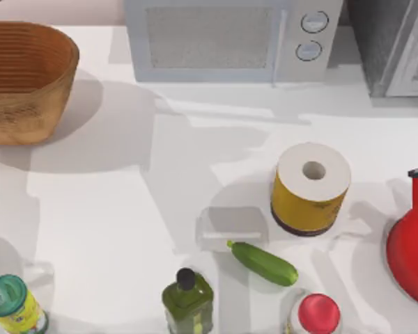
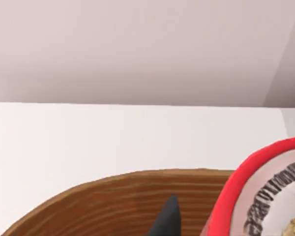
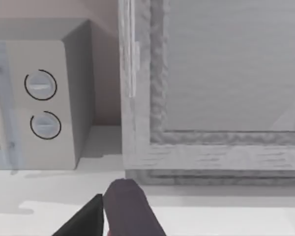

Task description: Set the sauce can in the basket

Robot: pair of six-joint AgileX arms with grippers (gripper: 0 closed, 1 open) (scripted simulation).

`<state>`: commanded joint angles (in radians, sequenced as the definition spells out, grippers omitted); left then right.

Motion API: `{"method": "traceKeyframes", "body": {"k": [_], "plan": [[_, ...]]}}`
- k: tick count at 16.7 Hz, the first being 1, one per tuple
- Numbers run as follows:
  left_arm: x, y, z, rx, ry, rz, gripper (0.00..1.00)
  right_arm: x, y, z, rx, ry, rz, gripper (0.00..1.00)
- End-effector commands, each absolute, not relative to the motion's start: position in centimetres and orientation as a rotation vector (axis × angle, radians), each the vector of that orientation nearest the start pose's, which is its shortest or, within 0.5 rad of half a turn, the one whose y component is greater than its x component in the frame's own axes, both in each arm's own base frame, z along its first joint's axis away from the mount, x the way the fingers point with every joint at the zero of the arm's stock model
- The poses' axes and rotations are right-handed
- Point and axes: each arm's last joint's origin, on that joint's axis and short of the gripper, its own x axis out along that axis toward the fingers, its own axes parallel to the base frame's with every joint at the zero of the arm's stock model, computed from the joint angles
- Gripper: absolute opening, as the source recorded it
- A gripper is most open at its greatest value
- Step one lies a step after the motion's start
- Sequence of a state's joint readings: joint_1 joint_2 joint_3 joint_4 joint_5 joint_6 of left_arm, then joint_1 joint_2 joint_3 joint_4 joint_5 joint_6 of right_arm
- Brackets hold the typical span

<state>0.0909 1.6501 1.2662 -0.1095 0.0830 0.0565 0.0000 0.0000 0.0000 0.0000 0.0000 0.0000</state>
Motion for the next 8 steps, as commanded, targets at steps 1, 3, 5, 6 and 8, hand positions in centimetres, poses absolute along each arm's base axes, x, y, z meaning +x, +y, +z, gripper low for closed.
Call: {"method": "traceKeyframes", "body": {"k": [1,3,5,6,8], "plan": [[38.60,3.59,27.58,0.001,0.489,0.008,0.00,10.57,-0.12,16.00,0.000,0.000,0.000,1.00],[39.23,3.59,26.87,0.000,0.486,0.009,0.00,10.57,-0.12,16.00,0.000,0.000,0.000,1.00],[39.26,3.59,26.83,0.000,0.486,0.009,0.00,10.57,-0.12,16.00,0.000,0.000,0.000,1.00],[39.26,3.59,26.83,0.000,0.486,0.009,0.00,10.57,-0.12,16.00,0.000,0.000,0.000,1.00],[39.26,3.59,26.83,0.000,0.486,0.009,0.08,10.57,-0.12,16.00,0.000,0.000,0.000,1.00]]}}
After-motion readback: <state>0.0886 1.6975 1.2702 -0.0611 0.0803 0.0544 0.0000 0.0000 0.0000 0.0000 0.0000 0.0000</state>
